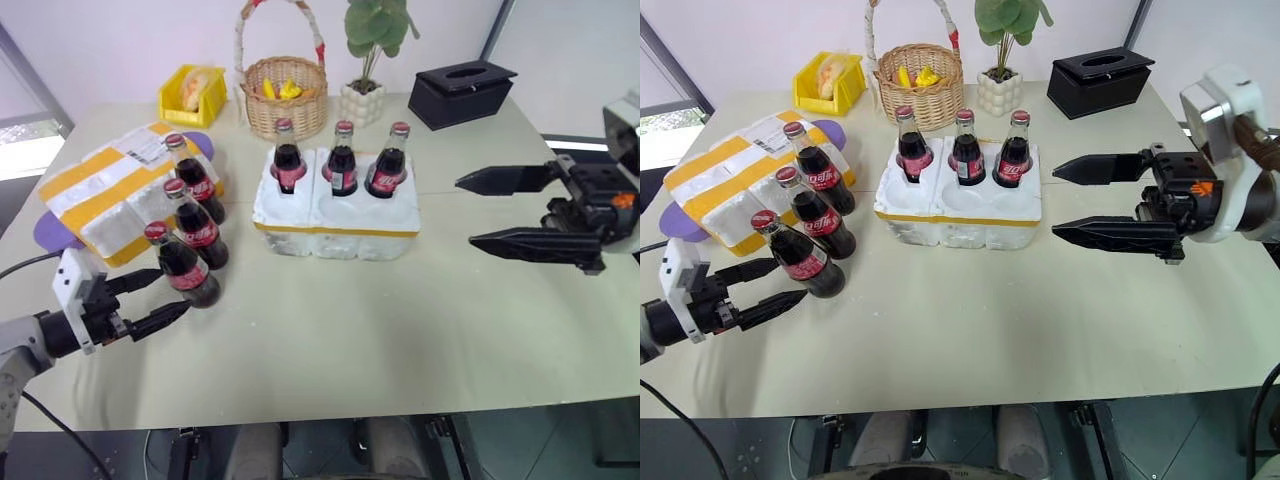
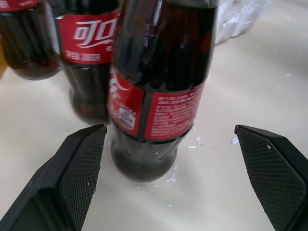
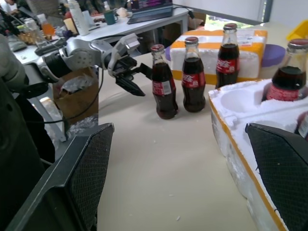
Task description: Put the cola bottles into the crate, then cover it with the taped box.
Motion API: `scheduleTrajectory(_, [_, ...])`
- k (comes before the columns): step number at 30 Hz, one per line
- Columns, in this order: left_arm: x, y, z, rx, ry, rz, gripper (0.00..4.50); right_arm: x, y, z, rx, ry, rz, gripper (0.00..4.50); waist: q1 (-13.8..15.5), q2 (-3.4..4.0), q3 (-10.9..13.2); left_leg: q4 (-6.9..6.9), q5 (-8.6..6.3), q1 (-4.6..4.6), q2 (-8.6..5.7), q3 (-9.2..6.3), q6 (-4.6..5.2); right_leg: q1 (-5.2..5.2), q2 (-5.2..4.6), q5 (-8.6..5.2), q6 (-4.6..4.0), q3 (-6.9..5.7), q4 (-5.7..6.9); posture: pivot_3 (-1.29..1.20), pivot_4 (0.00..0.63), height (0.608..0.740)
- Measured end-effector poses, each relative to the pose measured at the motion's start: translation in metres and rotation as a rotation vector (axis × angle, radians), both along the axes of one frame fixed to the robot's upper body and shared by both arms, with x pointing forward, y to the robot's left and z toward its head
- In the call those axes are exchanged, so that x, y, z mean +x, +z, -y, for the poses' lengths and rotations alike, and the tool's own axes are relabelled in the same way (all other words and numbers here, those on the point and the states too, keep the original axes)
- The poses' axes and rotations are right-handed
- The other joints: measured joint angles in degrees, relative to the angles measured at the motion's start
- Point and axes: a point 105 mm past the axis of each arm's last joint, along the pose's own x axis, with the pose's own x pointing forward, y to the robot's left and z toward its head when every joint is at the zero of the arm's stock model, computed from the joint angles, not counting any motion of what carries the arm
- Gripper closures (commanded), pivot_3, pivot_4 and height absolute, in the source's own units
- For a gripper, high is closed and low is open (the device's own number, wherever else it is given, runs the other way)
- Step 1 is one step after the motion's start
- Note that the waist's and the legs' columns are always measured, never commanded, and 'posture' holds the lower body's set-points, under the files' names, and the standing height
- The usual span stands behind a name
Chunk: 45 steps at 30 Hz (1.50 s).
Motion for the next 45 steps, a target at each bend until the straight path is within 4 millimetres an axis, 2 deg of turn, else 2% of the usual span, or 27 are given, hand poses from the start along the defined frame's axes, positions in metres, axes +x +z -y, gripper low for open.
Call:
scheduleTrajectory(8, [0.001, 0.002, -0.006, 0.010, 0.054, 0.050, 0.04, 0.001, -0.003, -0.001, 0.000, 0.006, -0.020, 0.00, 0.0, 0.00, 0.0, 0.01, 0.00, 0.01, 0.10, 0.00, 0.00, -0.02, 0.10, 0.06, -0.11, 0.00, -0.03, 0.00, 0.150, 0.740])
scheduleTrajectory(32, [0.017, -0.014, 0.021, -0.065, 0.093, 0.088, 0.04, 0.001, -0.011, -0.005, 0.012, -0.008, -0.045, 0.00, 0.1, -0.02, 0.0, 0.02, 0.00, 0.00, 0.13, 0.02, 0.00, -0.02, 0.17, 0.09, -0.13, 0.02, -0.04, 0.00, 0.150, 0.740])
scheduleTrajectory(44, [0.025, -0.013, 0.017, -0.077, 0.125, 0.103, 0.04, 0.003, -0.015, -0.005, 0.034, -0.031, -0.058, 0.00, 0.1, -0.03, 0.0, 0.02, 0.00, 0.00, 0.14, 0.01, 0.00, -0.02, 0.20, 0.09, -0.14, 0.03, -0.04, 0.00, 0.150, 0.740])
scheduleTrajectory(45, [0.025, -0.014, 0.017, -0.077, 0.126, 0.102, 0.27, 0.003, -0.015, -0.005, 0.035, -0.033, -0.059, 0.00, 0.1, -0.03, 0.0, 0.02, 0.00, 0.00, 0.14, 0.01, 0.00, -0.02, 0.20, 0.09, -0.14, 0.03, -0.04, 0.00, 0.150, 0.740])
